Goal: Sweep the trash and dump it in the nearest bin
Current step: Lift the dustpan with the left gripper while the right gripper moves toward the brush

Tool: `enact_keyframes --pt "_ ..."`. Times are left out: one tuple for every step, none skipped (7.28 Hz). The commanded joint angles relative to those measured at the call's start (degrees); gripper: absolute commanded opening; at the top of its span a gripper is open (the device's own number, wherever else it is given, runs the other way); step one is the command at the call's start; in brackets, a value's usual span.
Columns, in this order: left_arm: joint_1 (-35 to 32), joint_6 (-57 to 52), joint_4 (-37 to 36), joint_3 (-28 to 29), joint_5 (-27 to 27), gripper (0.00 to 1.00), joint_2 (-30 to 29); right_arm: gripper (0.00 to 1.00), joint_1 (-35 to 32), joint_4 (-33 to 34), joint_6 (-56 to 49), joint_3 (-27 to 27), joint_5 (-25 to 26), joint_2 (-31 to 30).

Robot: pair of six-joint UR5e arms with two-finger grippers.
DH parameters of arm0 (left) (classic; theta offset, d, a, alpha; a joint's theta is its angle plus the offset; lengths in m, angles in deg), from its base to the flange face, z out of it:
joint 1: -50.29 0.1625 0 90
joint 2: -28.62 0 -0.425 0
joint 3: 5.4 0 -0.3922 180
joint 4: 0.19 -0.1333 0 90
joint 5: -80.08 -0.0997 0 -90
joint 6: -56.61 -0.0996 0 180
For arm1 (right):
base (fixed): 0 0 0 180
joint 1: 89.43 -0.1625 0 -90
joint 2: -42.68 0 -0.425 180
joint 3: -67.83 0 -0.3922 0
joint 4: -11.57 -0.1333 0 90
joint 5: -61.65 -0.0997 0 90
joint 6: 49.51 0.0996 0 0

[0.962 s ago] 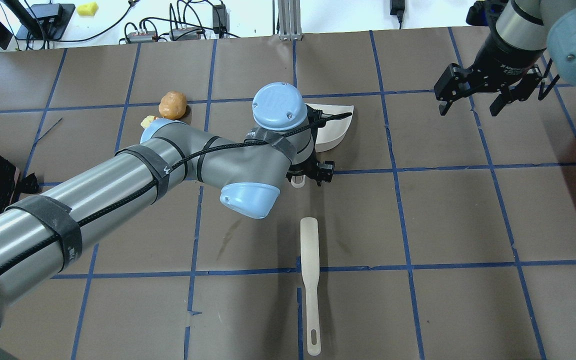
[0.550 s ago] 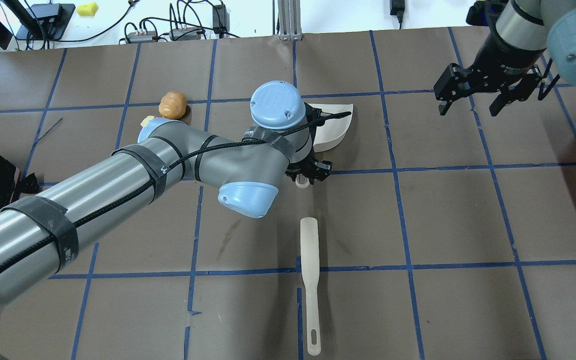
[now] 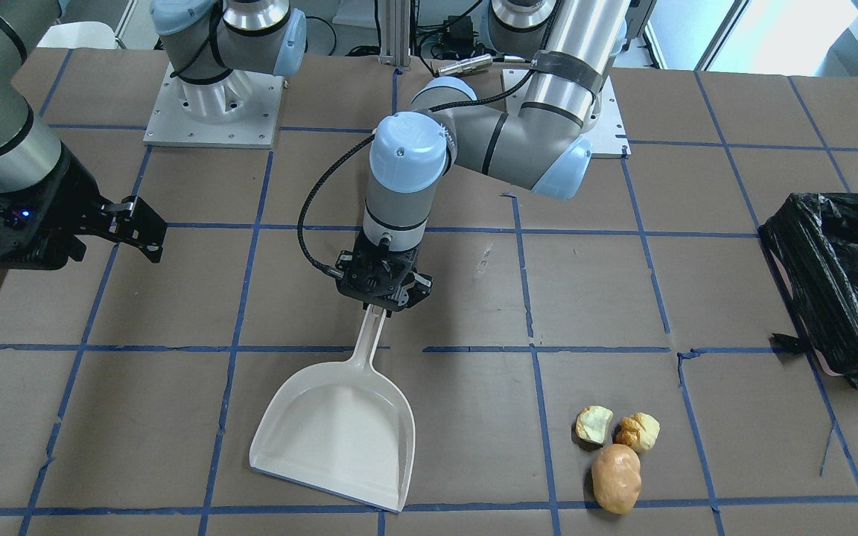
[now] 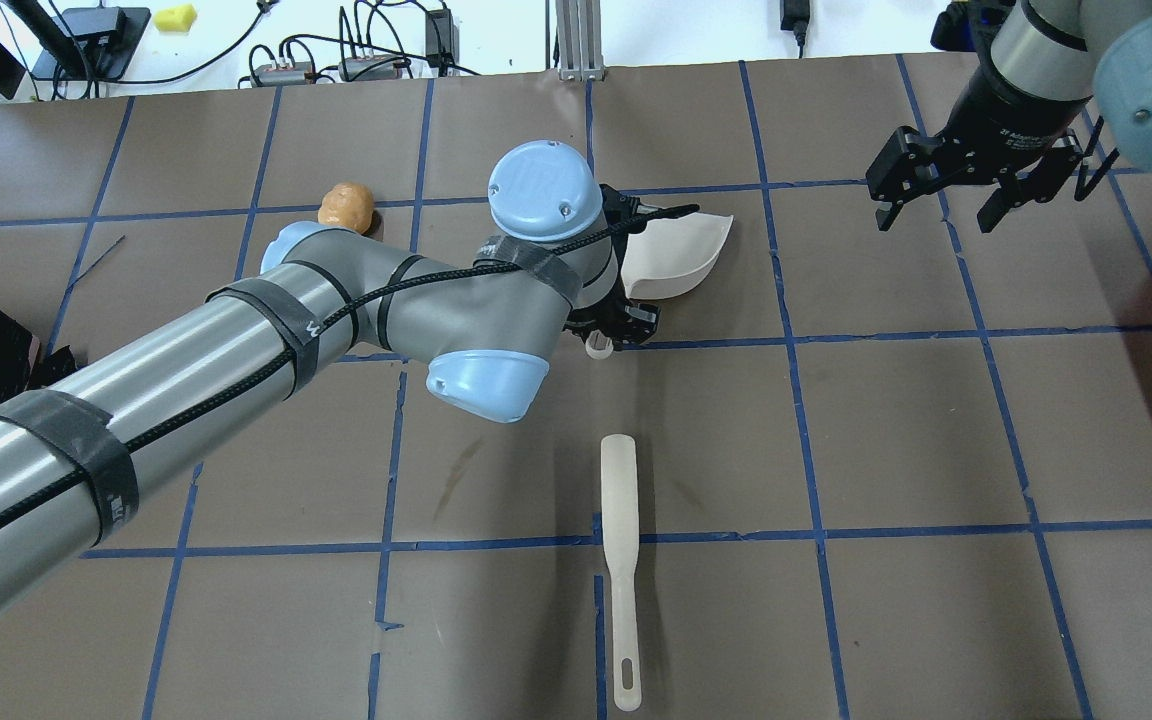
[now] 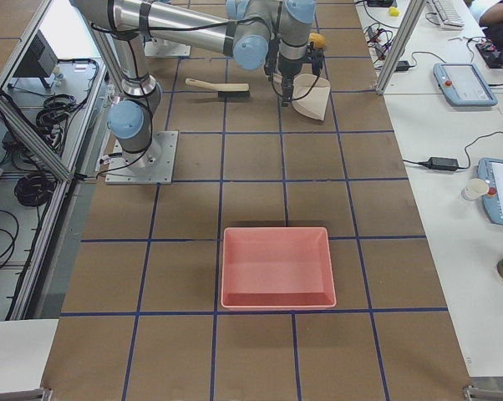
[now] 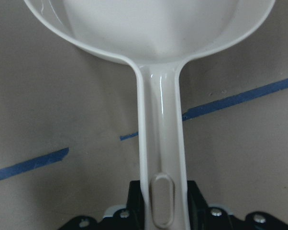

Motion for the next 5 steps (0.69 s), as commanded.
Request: enact_keyframes --pt "4.9 -6.6 1.3 -1.4 0.1 0.1 6.1 1.0 -2.4 0.0 0.5 -0.9 -3.4 -1.9" --pt "7.6 -10.3 4.2 -1.8 0.0 0.09 8.9 1.0 -4.3 0.0 1.0 -3.0 -3.6 -2.4" --pt "10.3 -15.0 4.1 -1.7 -0.2 0.09 9.0 1.0 -7.0 0.1 3.5 -5.1 -3.6 -3.7" --pt "13.8 -18.7 4.3 -1.2 -0.3 0.09 10.2 1.0 -10.4 1.0 7.7 -7.1 -3.7 -4.2" --pt "18.8 -22.6 6.1 -1.1 0.1 0.09 12.1 1.0 -12.9 1.9 10.7 -8.8 -3.7 -4.2"
